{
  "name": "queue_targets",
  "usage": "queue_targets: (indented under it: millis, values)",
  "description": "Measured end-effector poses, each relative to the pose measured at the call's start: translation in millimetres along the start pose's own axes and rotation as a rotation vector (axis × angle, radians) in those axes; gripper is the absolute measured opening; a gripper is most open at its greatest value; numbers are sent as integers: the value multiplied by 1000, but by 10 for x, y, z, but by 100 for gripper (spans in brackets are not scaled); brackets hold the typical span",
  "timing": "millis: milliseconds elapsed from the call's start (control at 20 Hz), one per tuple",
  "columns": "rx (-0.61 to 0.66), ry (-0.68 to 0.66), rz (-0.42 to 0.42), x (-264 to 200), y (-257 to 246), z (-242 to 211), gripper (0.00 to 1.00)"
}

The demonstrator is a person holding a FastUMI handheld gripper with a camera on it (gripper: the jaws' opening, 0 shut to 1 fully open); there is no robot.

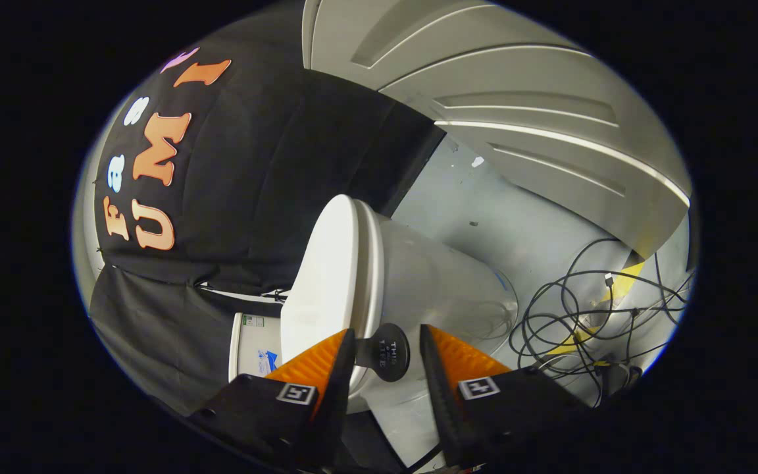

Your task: Open the toilet lid.

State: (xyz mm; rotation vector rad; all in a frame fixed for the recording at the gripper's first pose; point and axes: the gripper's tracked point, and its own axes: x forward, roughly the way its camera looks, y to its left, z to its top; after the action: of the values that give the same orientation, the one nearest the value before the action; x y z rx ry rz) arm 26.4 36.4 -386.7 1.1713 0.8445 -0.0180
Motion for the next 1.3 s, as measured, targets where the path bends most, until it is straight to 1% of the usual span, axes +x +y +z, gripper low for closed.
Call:
queue_targets:
  millis: [50, 100, 150, 200, 250, 350, 400, 450, 600, 800, 950, 1100, 1150, 1250, 1300]
  values:
    - [6, -6, 4, -33, 16, 46, 37]
    - [13, -13, 11, -45, 17, 45, 38]
    - [24, -4, 22, -54, 23, 44, 34]
    - [47, 6, 52, -74, 46, 30, 31]
    - [92, 16, 103, -104, 88, 59, 23]
    - [197, 25, 155, -125, 110, 47, 8]
    - [223, 21, 163, -95, 76, 74, 8]
    - [215, 17, 158, -97, 70, 79, 8]
    - [146, -22, 119, -110, 78, 119, 8]
    - [214, -22, 117, -114, 103, 131, 8]
    - [112, -45, 77, -154, 142, 146, 8]
    - [69, -80, 119, -250, 345, 215, 8]
    - [37, -98, 120, -277, 384, 234, 8]
    - [-83, -142, 82, -289, 431, 262, 8]
    - [-149, -196, 65, -253, 490, 349, 8]
